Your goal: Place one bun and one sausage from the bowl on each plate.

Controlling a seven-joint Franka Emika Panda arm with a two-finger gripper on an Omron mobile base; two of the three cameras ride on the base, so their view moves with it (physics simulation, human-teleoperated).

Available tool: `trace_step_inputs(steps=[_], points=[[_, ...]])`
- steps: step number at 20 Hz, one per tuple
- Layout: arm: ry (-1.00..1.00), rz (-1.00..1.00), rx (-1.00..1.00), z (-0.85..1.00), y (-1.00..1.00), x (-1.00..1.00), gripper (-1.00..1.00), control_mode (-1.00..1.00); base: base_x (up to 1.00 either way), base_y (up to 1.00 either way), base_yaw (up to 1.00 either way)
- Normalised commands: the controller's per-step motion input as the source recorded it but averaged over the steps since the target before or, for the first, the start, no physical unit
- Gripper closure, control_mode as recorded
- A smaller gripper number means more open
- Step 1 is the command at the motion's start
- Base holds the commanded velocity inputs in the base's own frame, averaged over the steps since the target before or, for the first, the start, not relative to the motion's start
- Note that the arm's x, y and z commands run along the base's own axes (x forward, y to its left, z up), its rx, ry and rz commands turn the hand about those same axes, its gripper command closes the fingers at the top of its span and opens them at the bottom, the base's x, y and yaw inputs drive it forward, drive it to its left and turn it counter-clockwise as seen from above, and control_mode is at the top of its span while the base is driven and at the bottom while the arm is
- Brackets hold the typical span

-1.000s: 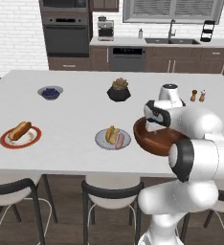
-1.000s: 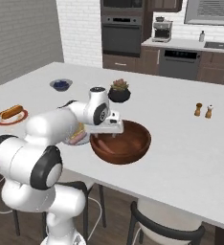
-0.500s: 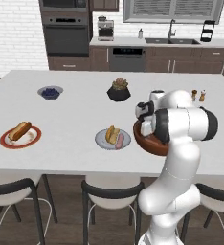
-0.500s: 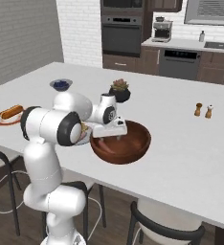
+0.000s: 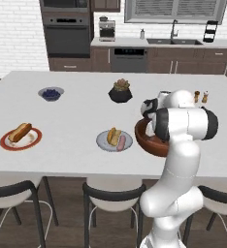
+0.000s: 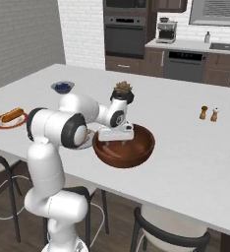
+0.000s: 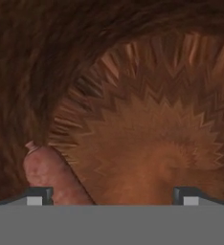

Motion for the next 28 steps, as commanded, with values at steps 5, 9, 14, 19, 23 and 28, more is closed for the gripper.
trace_step_inputs(steps=[5,9,14,19,23,28], points=[[-0.01,0.06,0.0,0.1,0.06,-0.41,-1.0,-1.0,0.0,0.0,0.0],[-0.01,0.08,-0.03,-0.34,0.26,-0.36,-1.0,-1.0,0.0,0.0,0.0],[0.0,0.04,-0.01,-0.37,0.07,0.02,-1.0,-1.0,0.0,0.0,0.0],[0.0,0.01,-0.04,-0.61,-0.07,0.21,-1.0,-1.0,0.0,0.0,0.0],[0.02,0.03,-0.14,-0.93,-0.39,0.13,-1.0,-1.0,0.0,0.0,0.0],[-0.11,0.0,-0.05,-0.55,-0.95,0.02,-1.0,-1.0,0.0,0.0,0.0]])
